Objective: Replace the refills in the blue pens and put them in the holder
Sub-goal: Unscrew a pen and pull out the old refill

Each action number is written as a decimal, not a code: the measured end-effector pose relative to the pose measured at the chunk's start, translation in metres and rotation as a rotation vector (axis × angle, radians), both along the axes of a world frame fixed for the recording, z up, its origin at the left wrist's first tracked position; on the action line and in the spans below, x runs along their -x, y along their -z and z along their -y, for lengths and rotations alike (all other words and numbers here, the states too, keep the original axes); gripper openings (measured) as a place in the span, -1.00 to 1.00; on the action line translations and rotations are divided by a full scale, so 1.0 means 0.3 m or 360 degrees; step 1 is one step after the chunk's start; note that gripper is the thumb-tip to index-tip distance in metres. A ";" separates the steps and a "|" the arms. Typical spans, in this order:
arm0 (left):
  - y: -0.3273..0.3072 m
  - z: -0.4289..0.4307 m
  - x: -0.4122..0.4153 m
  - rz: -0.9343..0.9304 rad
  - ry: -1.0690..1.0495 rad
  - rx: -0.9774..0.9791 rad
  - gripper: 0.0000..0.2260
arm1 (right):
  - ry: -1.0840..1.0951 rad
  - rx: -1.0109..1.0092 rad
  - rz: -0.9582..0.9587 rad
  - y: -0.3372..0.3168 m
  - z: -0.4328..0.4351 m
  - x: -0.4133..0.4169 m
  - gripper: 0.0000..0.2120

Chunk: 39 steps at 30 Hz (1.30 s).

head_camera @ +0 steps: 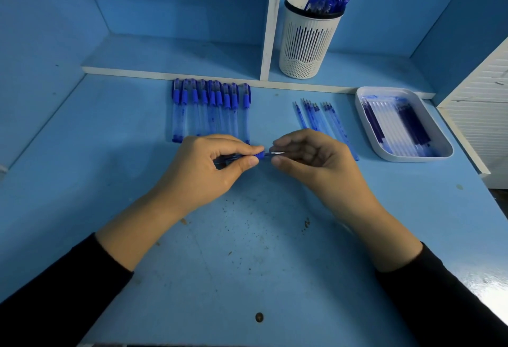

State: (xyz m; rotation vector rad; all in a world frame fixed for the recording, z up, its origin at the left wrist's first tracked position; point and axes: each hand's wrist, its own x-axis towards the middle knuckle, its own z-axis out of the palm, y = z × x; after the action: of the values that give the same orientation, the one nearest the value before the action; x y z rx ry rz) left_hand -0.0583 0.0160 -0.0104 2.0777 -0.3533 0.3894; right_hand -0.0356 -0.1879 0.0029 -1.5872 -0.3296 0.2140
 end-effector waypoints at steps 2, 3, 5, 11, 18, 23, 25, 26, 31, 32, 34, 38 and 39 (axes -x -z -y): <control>0.002 -0.002 -0.002 -0.0016 0.0000 0.0012 -0.82 | 0.0036 0.0004 -0.0029 0.002 -0.001 -0.001 -0.88; 0.002 -0.002 -0.002 -0.0023 -0.0004 0.0018 -0.82 | 0.0057 0.0020 -0.0033 0.004 -0.002 -0.003 -0.90; 0.002 -0.002 -0.002 -0.0029 -0.0018 0.0024 -0.82 | 0.0100 -0.0028 -0.0059 0.006 -0.001 -0.006 -0.92; 0.003 -0.018 -0.014 -0.0027 -0.0087 0.0041 -0.81 | 0.0250 -0.0284 -0.0184 -0.014 0.030 -0.013 -0.85; 0.004 -0.021 -0.015 -0.0045 -0.0109 0.0037 -0.80 | 0.0230 0.0377 0.0081 0.009 0.038 0.001 -0.91; 0.010 -0.017 -0.012 -0.0036 -0.0081 -0.0001 -0.81 | 0.0173 0.0713 0.0343 0.025 0.023 0.008 -0.94; 0.013 -0.016 -0.011 -0.0041 -0.0069 -0.0006 -0.82 | 0.0149 0.0825 0.0446 0.025 0.017 0.008 -0.92; 0.013 -0.014 -0.010 -0.0037 -0.0061 -0.0007 -0.82 | 0.0139 0.0864 0.0491 0.026 0.014 0.008 -0.91; 0.015 -0.011 -0.009 -0.0039 -0.0056 0.0010 -0.79 | 0.0143 0.0880 0.0516 0.028 0.007 0.008 -0.86; 0.015 -0.012 -0.009 -0.0047 -0.0057 0.0016 -0.79 | 0.0145 0.0857 0.0475 0.027 0.010 0.008 -0.86; 0.012 -0.013 -0.008 -0.0060 -0.0063 0.0035 -0.78 | 0.0155 0.0780 0.0381 0.020 0.021 0.010 -0.87; 0.009 -0.009 -0.004 -0.0065 -0.0052 0.0052 -0.79 | 0.0275 0.0632 0.0415 0.007 0.038 -0.001 -0.89; 0.009 -0.007 -0.003 -0.0061 -0.0045 0.0045 -0.79 | 0.0283 0.0583 0.0437 0.002 0.037 -0.003 -0.87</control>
State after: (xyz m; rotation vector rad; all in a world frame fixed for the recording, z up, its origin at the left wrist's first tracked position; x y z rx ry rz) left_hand -0.0573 0.0183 -0.0131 2.0614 -0.2941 0.3692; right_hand -0.0347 -0.1990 0.0022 -2.0030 -0.3733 -0.0889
